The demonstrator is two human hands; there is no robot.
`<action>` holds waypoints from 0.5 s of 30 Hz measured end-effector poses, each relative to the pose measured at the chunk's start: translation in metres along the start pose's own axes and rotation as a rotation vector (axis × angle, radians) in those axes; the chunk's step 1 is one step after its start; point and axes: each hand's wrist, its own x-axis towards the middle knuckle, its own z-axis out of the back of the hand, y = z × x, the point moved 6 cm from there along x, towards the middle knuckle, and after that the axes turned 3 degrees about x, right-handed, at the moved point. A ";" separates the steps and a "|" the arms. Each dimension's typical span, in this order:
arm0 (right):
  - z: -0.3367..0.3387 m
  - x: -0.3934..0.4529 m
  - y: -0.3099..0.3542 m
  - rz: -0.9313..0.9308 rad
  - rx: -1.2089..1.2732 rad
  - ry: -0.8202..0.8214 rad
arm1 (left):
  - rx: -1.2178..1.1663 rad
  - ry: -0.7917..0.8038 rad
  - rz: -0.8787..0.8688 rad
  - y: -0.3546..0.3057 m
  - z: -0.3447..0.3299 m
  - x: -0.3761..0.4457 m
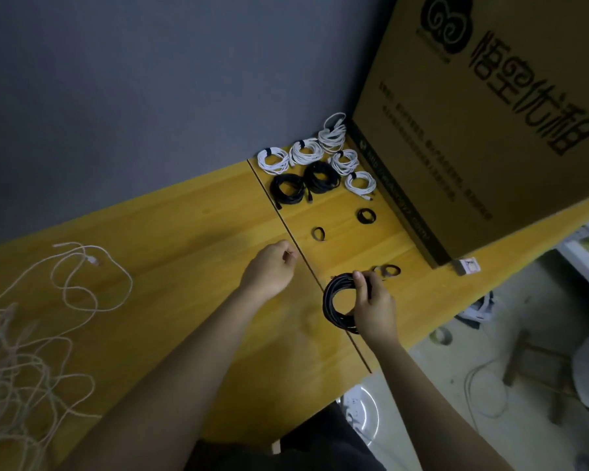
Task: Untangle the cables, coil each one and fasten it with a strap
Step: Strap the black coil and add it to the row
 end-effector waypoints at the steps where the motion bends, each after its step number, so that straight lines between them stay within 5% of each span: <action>1: 0.004 0.011 -0.010 -0.017 -0.012 0.011 | 0.009 0.000 0.018 -0.001 -0.009 0.011; 15: 0.085 0.154 -0.087 0.014 -0.187 0.169 | 0.138 0.141 0.036 -0.052 -0.146 0.119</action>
